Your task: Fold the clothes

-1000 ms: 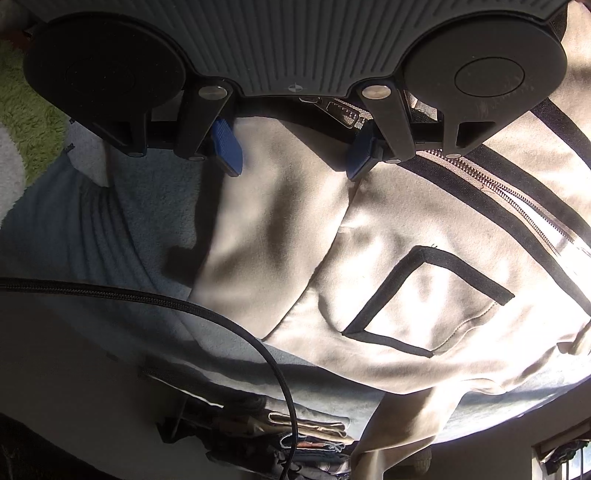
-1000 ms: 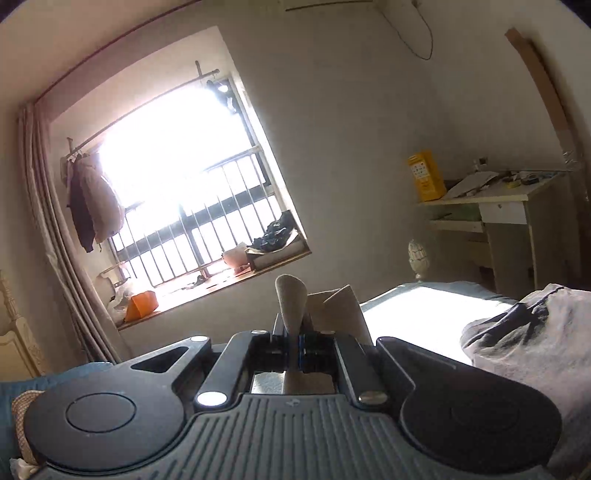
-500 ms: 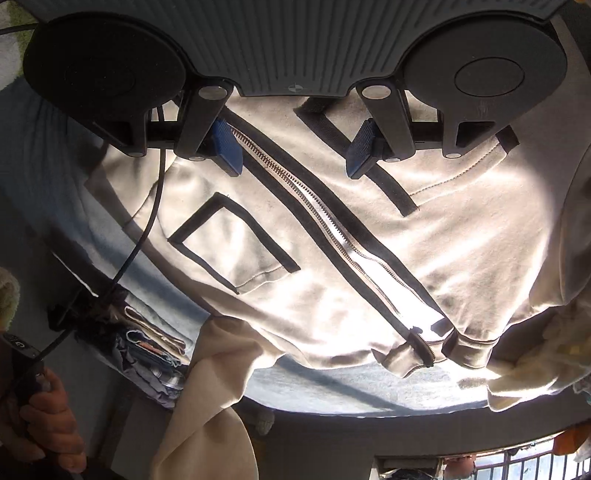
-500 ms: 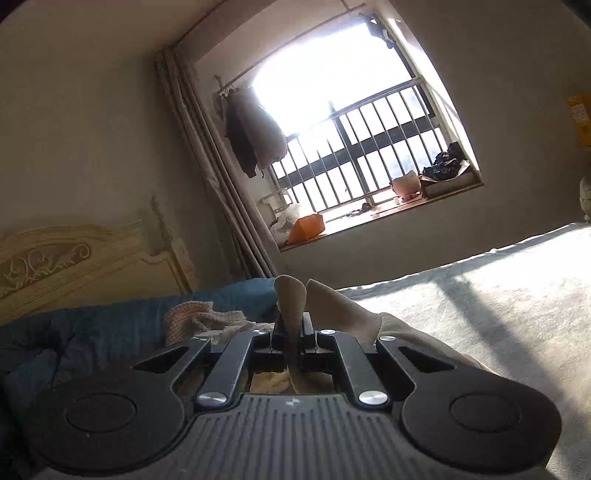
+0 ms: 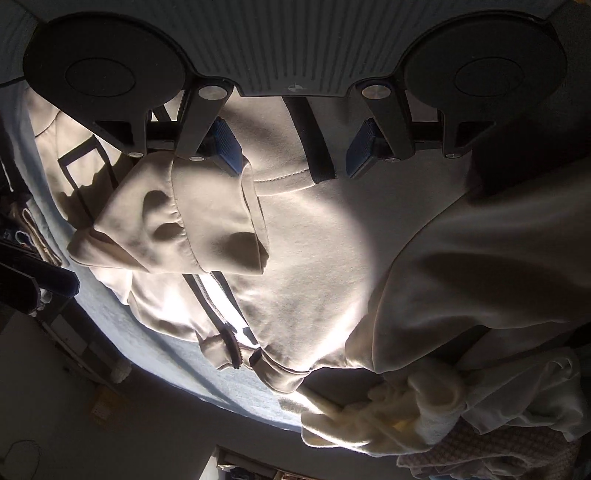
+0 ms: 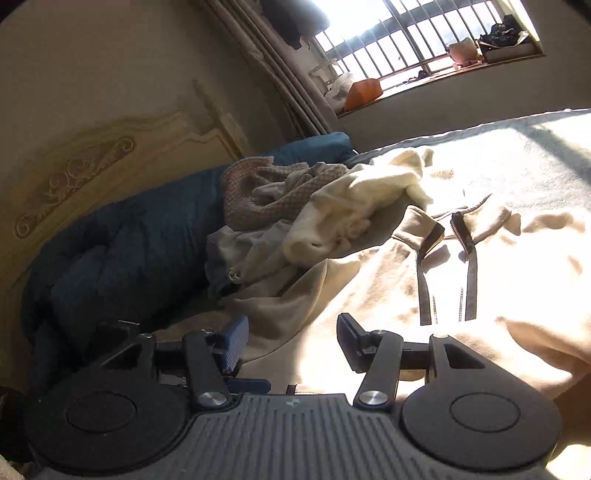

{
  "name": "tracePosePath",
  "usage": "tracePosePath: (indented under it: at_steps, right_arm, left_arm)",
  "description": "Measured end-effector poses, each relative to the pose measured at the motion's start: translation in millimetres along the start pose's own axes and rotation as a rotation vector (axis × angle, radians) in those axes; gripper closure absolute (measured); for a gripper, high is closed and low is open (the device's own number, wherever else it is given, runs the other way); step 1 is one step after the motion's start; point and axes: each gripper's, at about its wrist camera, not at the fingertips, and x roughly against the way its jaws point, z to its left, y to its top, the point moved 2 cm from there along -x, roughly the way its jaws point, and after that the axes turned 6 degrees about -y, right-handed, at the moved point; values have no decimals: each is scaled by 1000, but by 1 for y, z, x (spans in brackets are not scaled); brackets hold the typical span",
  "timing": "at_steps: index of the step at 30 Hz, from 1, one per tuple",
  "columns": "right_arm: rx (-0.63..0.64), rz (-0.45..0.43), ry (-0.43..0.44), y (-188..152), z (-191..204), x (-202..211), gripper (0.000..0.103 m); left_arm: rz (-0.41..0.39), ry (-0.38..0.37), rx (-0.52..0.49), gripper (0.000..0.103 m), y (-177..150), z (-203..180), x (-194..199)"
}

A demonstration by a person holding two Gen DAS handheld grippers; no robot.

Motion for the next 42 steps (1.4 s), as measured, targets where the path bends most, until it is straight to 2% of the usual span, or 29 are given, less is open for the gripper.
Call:
tracePosePath:
  at_steps: [3, 6, 9, 11, 14, 16, 18, 20, 23, 26, 28, 29, 32, 35, 36, 37, 38, 39, 42]
  right_arm:
    - [-40, -24, -51, 5, -25, 25, 47]
    - [-120, -71, -191, 14, -64, 47, 47]
    - [-183, -46, -308, 15, -100, 54, 46]
    - [-157, -26, -321, 16, -112, 52, 46]
    - [-29, 62, -270, 27, -119, 27, 46]
    - [67, 141, -226, 36, -121, 5, 41]
    - [154, 233, -172, 43, -119, -23, 33]
    - [251, 335, -124, 43, -113, -50, 23]
    - [381, 443, -117, 37, -109, -83, 21]
    - [399, 544, -134, 31, -113, -109, 21]
    - [414, 601, -132, 26, -115, -120, 22]
    - [425, 627, -133, 24, -114, -124, 24]
    - [474, 670, -151, 21, -109, -131, 39]
    - [496, 681, -157, 22, -104, -129, 61]
    - [504, 681, -161, 23, -103, -129, 65]
    - [514, 678, -164, 23, -101, -128, 75]
    - [530, 672, -171, 23, -99, -126, 83]
    - [544, 665, -176, 24, -97, -124, 88]
    - [568, 629, -184, 28, -88, -116, 93]
  left_arm:
    - [-29, -3, -2, 41, 9, 3, 1]
    - [-54, -32, -37, 40, 23, -4, -4]
    - [-49, -83, -28, 39, 35, -12, -17]
    - [-28, -118, 1, 39, 41, -15, -28]
    - [-11, -117, -29, 39, 50, -22, -44]
    - [-9, -116, -130, 39, 56, -34, -51]
    - [20, -124, -272, 38, 60, -49, -61]
    - [39, -85, -418, 36, 60, -63, -70]
    - [66, -51, -607, 30, 56, -77, -83]
    - [125, -66, -686, 30, 53, -81, -99]
    - [159, -83, -697, 31, 52, -79, -108]
    - [170, -93, -693, 31, 52, -77, -112]
    - [183, -120, -655, 34, 52, -72, -117]
    - [171, -152, -648, 47, 49, -71, -115]
    - [163, -157, -656, 52, 48, -72, -113]
    - [156, -162, -664, 54, 47, -73, -112]
    - [148, -167, -673, 61, 45, -75, -110]
    - [140, -172, -681, 73, 44, -76, -109]
    - [100, -152, -728, 92, 39, -85, -103]
